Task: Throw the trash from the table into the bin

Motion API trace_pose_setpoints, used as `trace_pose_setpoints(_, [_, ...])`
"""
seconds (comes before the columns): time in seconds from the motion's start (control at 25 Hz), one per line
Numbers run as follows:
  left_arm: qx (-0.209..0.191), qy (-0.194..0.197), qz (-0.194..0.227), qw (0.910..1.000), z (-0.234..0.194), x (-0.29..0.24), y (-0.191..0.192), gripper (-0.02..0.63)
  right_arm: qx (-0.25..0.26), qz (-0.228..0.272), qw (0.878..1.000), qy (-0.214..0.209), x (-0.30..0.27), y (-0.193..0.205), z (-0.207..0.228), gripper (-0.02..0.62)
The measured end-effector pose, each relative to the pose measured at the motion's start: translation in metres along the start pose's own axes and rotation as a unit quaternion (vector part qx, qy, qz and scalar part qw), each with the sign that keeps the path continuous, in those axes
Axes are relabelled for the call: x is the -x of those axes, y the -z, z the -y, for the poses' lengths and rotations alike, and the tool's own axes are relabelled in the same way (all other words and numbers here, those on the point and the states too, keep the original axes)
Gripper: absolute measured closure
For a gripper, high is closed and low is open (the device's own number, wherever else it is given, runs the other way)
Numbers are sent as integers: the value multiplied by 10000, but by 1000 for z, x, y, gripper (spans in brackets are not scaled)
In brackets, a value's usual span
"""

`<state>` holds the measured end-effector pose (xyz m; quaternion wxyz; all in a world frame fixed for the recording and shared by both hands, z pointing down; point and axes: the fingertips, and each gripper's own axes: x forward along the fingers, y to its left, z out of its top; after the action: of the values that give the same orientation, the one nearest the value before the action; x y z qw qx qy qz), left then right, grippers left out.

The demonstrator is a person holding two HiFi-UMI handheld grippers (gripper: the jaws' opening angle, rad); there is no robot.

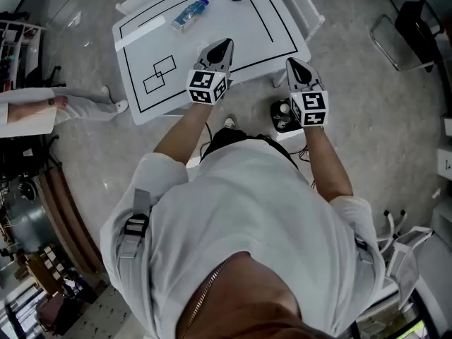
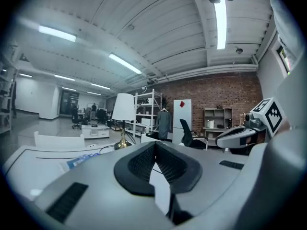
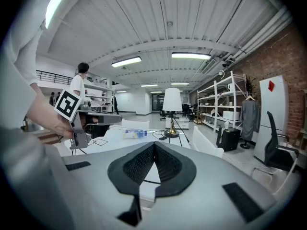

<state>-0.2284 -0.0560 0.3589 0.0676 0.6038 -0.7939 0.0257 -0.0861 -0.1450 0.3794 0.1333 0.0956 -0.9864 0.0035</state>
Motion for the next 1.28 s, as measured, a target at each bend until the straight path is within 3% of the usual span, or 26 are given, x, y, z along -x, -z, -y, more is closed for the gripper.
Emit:
trace_pose_setpoints(0.24, [39,-632,88,9980,-81,28,-2,597,268,36,9984,-505,-59,-24,-42,592])
trace_pose_setpoints(0.48, [39,-982,-51,9952,-168,40,5,597,390,-17,9962,-784,-128,-43,-83,592])
trace_pose_setpoints(0.64, [16,-1011,-232,9946,-217,41,21,597,417,-109,9953,-870,-172,-47,-104,592])
trace_pose_setpoints(0.88, [-126,-754,-546,9956,-261,27,41,592,390,-219,9955,-834,-219,-54,-126,592])
trace_pose_setpoints(1.04, [-237,-351,-886,9952,-275,10,62,452,327,-306,9964,-714,-240,-55,-130,592])
trace_pose_setpoints(1.28, [-580,176,-1332,9892,-279,-19,88,297,260,-483,9971,-526,-254,-53,-127,592])
